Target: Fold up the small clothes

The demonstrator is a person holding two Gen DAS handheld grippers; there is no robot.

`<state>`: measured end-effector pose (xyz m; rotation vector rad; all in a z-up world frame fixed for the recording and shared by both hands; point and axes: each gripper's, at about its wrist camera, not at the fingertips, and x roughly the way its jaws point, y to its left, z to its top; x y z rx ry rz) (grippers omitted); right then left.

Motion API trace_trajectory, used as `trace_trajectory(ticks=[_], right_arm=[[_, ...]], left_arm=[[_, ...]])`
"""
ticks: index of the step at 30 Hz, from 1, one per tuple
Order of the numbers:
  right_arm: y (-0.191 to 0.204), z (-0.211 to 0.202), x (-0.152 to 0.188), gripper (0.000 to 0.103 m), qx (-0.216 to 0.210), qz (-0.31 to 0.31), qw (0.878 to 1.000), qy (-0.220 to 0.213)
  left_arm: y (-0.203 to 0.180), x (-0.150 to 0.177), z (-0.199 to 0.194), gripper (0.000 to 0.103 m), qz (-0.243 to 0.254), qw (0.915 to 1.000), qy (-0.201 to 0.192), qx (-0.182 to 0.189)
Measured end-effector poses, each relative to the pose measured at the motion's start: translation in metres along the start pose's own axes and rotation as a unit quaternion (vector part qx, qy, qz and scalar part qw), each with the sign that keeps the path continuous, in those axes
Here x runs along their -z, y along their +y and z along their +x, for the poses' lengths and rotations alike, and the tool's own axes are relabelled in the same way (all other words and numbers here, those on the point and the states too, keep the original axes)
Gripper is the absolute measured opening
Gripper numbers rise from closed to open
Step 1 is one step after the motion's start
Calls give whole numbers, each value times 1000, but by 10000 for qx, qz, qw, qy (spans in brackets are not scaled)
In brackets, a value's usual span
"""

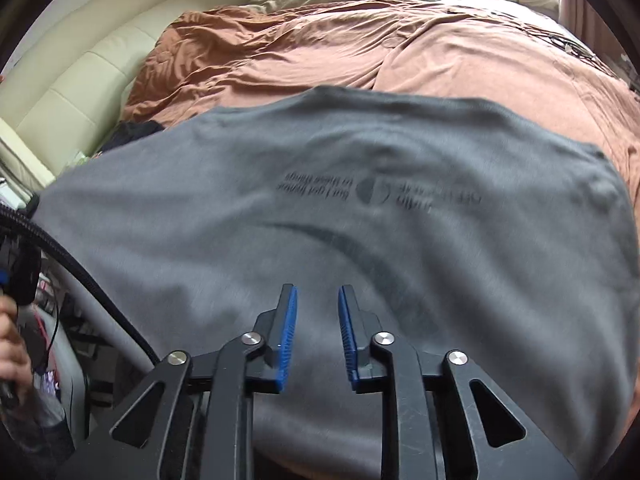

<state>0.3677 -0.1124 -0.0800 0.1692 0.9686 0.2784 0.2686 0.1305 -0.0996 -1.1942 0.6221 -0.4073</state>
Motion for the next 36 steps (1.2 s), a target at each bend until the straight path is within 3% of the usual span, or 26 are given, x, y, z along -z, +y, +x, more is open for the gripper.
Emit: trace_trajectory(ticks=[9,17,30,31,33,34,36], right_arm=[[-2,-4,48,11,-230,339,9991,87],[-14,-22,64,11,-599,551,9966,89],[-82,-127,79,12,-334,933,9905,-948],[-86,-133,84,15,-348,994,9893,-1011],[-98,-146,90,39,-378,1115,9868,-1115],[-101,-151,95,64,-368,1146,9856,-1185],[-110,-165,104,69,-281,1184,9822,-1429]], left_arm=[[-32,-10,20,6,233,9996,101,118],[-58,-2,37,6,480,9984,253,145],[-127,27,85,6,1037,9906,785,430],[-132,30,89,6,1079,9897,835,442],[-143,37,99,6,1173,9874,951,475],[-147,40,104,6,1213,9863,1002,488],[-155,47,113,6,1299,9839,1114,514]])
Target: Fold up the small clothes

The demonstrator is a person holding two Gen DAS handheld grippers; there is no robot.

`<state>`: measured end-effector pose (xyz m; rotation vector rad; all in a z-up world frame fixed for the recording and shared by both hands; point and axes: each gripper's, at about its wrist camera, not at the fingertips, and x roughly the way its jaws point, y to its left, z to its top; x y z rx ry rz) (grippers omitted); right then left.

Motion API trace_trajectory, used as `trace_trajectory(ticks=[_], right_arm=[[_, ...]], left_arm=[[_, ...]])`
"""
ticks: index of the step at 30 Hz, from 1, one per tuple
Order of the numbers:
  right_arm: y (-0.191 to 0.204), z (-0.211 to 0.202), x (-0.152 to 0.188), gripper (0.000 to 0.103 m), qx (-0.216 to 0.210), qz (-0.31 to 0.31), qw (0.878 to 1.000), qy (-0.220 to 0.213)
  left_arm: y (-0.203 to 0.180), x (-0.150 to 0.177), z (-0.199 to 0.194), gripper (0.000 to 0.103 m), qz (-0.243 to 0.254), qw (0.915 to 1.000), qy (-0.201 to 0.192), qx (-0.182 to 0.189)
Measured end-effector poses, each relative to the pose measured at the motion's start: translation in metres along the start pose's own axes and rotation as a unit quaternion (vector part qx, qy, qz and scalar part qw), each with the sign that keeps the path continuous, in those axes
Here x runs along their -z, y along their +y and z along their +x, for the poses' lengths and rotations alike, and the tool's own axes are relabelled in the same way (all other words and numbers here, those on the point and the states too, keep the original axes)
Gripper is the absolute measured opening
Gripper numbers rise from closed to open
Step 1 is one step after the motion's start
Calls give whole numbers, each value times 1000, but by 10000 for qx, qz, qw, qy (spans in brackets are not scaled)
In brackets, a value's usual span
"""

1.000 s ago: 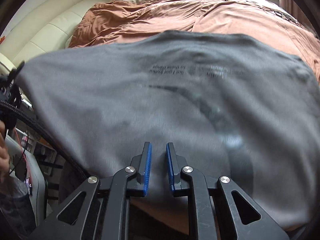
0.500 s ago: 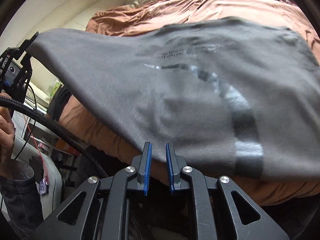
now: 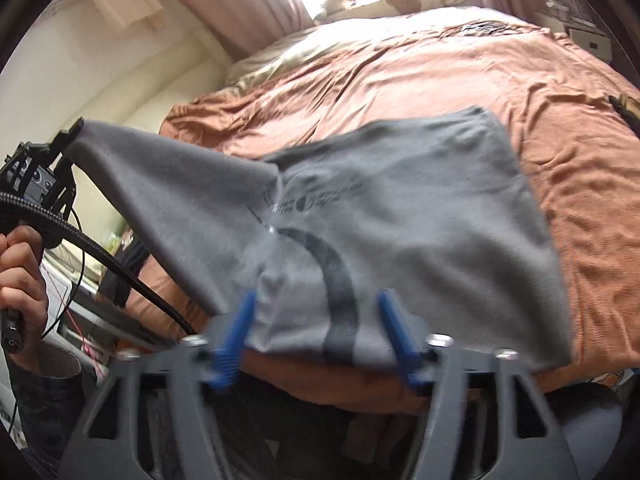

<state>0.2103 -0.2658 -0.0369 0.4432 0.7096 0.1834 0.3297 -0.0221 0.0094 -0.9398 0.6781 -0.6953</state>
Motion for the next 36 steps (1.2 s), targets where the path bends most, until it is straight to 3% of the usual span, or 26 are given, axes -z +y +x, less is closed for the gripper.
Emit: trace_trajectory(ticks=[7,17,24,27,30,32,36], right_arm=[[-26,-31,6,69,-36,126,9998,-150],[-51,-49,2,69,122,85,9999,40],[-56,-53,-1,69,211,205,9995,92],[-60,-50,2,69,253,266,9992,182],[-63,-47,2,69,327,251,9987,295],[-62,-44,-1,69,373,194,9984,374],[-52,-37,-8,69,420,-78,9976,544]], left_arm=[[-18,22,47,6,215,9984,516,104],[-14,68,117,6,236,9918,1250,103],[-5,114,160,6,307,9798,1971,-158],[-1,132,180,8,445,9692,2372,-487],[5,139,184,34,417,9641,2571,-509],[7,136,176,66,421,9671,2460,-492],[14,121,150,71,555,9735,2107,-693]])
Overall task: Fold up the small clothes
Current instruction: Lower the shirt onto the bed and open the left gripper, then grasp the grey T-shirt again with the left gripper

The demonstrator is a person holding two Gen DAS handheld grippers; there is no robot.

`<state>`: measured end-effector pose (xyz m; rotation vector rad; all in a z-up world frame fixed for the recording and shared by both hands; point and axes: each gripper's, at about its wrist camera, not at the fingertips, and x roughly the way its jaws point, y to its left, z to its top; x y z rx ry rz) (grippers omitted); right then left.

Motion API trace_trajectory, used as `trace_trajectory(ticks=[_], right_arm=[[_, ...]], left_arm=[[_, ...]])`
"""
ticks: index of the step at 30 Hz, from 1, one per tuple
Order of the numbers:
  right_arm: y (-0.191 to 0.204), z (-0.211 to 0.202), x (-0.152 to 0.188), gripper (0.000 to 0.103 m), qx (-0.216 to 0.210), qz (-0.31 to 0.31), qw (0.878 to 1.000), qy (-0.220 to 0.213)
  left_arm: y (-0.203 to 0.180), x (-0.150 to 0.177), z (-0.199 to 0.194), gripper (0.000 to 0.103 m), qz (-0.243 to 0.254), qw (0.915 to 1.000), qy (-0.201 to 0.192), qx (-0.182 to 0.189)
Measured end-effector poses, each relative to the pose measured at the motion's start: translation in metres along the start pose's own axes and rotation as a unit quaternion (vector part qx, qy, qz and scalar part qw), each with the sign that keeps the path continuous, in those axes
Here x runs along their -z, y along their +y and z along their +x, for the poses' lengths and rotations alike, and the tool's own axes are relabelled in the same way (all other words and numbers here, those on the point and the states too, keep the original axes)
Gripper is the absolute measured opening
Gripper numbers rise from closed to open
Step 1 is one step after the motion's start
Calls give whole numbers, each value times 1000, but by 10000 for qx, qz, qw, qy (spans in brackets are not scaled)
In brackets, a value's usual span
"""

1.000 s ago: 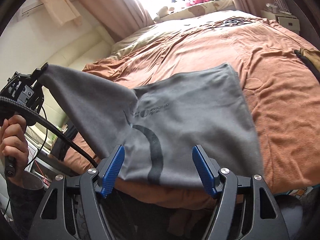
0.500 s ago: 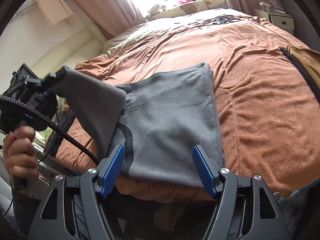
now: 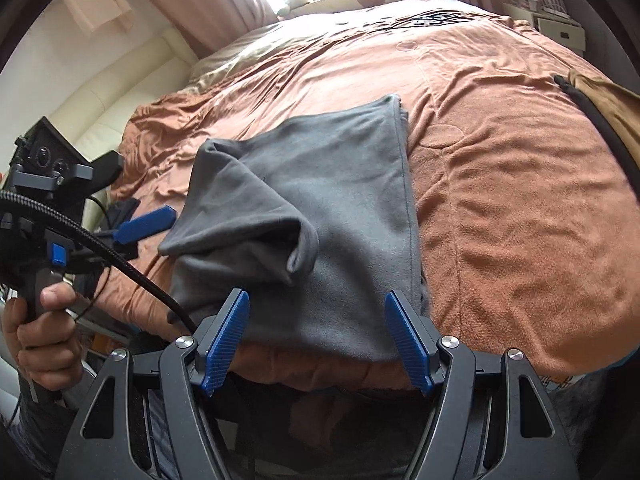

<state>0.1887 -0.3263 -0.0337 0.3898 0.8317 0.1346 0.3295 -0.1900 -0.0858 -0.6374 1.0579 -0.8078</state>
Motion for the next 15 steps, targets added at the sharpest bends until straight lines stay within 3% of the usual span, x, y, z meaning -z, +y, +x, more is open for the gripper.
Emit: trace_trajectory(ticks=[11,15], right_arm=[[41,37,-30,69,517,-1152,9914,337],[48,43,-40,64,497,-1286,9897,375]], left_arm=[[66,13,-46,71,-392,9910,-239,-1256],[92,24,-54,62,-587,9857,-179,-1568]])
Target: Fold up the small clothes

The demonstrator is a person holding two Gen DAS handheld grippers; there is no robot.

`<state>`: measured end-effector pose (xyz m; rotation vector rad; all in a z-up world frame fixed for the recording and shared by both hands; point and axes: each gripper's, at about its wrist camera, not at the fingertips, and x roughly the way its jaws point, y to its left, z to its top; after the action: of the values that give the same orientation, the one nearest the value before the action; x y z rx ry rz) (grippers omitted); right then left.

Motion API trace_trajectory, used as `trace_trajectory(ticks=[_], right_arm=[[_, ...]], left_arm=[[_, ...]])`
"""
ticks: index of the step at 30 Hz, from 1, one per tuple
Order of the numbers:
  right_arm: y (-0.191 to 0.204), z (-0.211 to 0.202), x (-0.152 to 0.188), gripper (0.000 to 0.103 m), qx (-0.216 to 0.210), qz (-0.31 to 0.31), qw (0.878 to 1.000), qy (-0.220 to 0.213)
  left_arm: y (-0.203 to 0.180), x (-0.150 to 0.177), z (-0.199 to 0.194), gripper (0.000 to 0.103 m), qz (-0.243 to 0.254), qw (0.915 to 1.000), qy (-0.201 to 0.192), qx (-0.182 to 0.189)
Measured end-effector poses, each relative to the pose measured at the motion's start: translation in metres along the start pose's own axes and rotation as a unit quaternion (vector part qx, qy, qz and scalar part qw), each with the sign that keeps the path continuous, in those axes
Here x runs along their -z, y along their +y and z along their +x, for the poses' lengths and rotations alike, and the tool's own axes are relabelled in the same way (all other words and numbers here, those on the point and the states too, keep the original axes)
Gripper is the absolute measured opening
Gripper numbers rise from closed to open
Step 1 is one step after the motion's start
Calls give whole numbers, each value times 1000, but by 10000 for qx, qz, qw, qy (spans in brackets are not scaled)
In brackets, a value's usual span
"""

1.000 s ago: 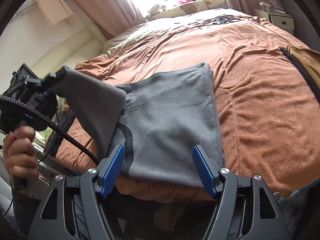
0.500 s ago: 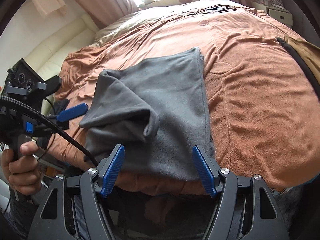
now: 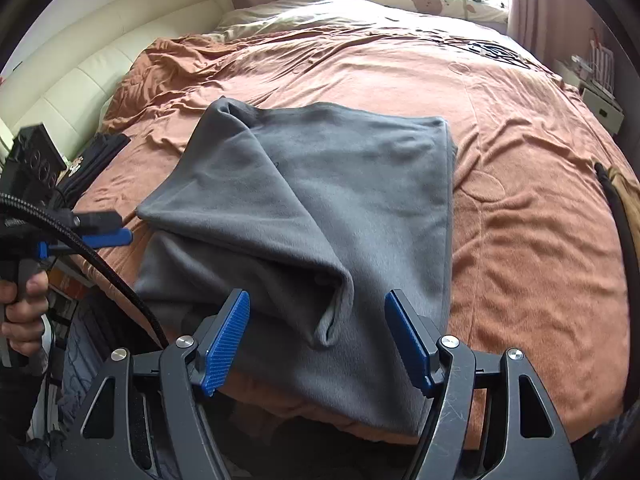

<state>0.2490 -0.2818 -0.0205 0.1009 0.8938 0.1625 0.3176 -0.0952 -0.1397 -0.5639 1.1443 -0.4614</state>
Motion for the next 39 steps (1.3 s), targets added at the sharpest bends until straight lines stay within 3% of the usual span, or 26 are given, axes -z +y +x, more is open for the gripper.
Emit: trace_trajectory(ticks=[2,9,13,14,19,27,30,32,39], right_arm=[[-2,3,-4,53,-77,12,10000,56],[-8,20,-6,46,125,-58,9993,344],[-11,28,-7,10,84,47,9992,396],[-13,28,-8,6,90,120,9992,361],[-18,12,-6,4,-64,338,9994,101],[-30,-11,17,4,-185,568,9982,-18],[-37,-16,26,4,-197,655,9976,-53],[-43,-15,32,4,-183,730,9972,-47],[-54,-8,49,4,-321,1041,9940,-36]], left_arm=[[12,4,2,57,-76,9999,42,-115],[29,14,20,55,-142,9991,273,-291],[28,20,29,45,-31,9986,348,-396],[29,20,29,39,-1,9984,347,-448],[36,18,27,29,-4,9980,439,-455],[38,4,11,30,-38,9991,381,-198],[38,-3,3,44,-149,9995,266,0],[34,-9,-1,68,-168,9998,121,-43],[29,-28,12,72,-254,9995,43,-164]])
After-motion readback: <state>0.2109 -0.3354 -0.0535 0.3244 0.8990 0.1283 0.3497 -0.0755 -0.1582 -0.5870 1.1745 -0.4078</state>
